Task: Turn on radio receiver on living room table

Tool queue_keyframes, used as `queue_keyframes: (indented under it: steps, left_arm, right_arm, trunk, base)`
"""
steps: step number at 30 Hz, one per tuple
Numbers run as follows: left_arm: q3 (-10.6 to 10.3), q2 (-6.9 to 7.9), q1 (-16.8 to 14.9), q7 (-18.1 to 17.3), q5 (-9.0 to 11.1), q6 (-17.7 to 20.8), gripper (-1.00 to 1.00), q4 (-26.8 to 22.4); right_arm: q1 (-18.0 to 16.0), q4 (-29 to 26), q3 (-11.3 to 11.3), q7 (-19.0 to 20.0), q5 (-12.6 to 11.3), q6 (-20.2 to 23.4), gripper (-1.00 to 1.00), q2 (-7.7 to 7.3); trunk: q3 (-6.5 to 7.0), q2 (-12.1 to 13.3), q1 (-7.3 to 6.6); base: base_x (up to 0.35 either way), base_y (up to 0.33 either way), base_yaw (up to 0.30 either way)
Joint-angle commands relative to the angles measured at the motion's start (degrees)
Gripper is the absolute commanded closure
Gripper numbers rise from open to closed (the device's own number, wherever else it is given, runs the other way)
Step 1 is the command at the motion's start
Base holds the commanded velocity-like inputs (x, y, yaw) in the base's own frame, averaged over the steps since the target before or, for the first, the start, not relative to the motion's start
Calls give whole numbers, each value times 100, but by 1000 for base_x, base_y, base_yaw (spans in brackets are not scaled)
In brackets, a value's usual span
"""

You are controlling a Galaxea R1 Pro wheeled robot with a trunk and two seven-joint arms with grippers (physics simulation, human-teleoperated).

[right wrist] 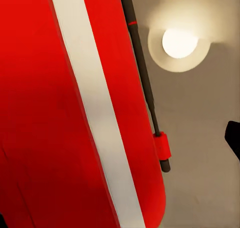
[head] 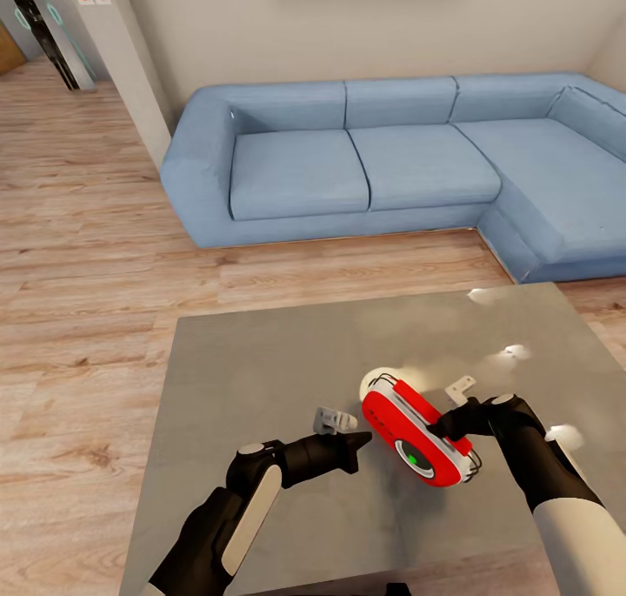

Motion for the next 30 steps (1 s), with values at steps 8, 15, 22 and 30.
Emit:
queue_keyframes:
  steps: [8,15,22,30]
  left_arm:
    - [0,-1,0,6,1,0,100,0]
    - [0,-1,0,7,-1,0,100,0]
    - [7,-5,0,7,-4,0,100,82]
    - [9,-9,0,7,-8,-2,100,131]
  right_arm:
    - [0,-75,0,83,-5,16,-100,0]
    - [0,-607,7,851,-116,134,-100,0]
    - [0,-1900,75,1832,-96,1089,-100,-26]
    - [0,-2452,88,2408,-47,1688,-100,-103]
  trunk:
    - [0,0,0]
    - [0,0,0]
    - [0,0,0]
    - [0,0,0]
  base:
    - [0,0,0]
    - [0,0,0]
    - [0,0,0]
    - [0,0,0]
